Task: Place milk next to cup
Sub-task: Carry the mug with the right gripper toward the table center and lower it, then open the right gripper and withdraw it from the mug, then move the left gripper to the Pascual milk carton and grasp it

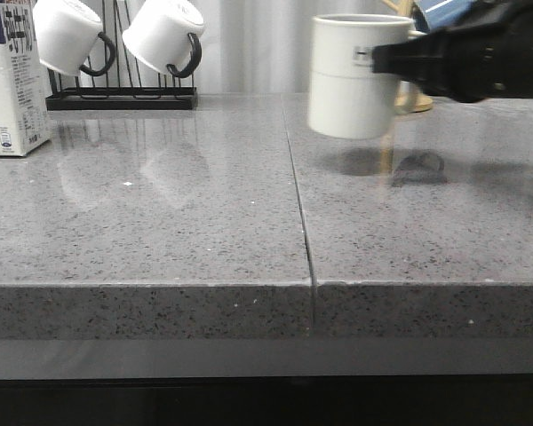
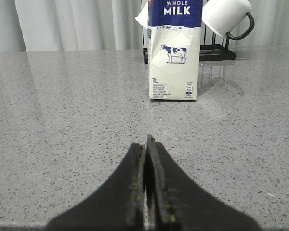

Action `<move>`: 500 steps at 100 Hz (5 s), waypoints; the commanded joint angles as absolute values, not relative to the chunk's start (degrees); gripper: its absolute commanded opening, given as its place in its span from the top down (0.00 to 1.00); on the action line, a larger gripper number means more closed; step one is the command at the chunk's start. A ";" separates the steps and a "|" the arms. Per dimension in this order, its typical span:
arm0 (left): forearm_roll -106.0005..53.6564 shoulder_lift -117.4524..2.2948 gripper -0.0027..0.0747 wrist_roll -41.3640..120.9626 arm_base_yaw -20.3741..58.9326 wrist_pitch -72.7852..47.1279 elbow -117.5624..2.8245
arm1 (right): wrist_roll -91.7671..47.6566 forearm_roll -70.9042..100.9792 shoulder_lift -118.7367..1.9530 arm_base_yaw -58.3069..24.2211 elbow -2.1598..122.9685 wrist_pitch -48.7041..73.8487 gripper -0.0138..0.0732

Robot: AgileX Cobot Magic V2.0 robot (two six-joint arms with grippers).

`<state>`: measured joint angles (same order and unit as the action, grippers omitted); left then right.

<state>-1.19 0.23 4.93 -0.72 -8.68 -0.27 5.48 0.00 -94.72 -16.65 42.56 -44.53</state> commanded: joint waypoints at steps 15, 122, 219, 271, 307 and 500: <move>-1.28 1.98 0.99 4.93 -0.37 -4.09 2.27 | 5.84 0.00 -97.62 -20.14 48.10 -48.44 0.90; -1.28 1.98 0.99 4.93 -0.37 -4.09 2.27 | 5.84 0.00 -98.44 -20.63 46.58 -46.26 0.63; -1.28 1.98 0.99 4.93 -0.37 -4.09 2.27 | 5.53 0.00 -51.50 -20.63 16.58 -31.76 0.92; -1.28 1.98 0.99 4.93 -0.37 -4.09 2.27 | 5.53 0.00 -18.50 -20.63 13.83 0.00 0.92; -1.28 1.98 0.99 4.93 -0.37 -3.12 2.27 | 5.53 0.00 -11.45 -20.63 13.83 5.59 0.92; -5.18 -69.33 0.09 3.83 4.35 15.40 -43.11 | 5.53 0.00 -11.45 -20.63 13.83 5.65 0.92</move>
<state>-3.87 -68.22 4.57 3.78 9.73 -40.01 5.77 0.00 -11.07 -20.50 12.36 9.83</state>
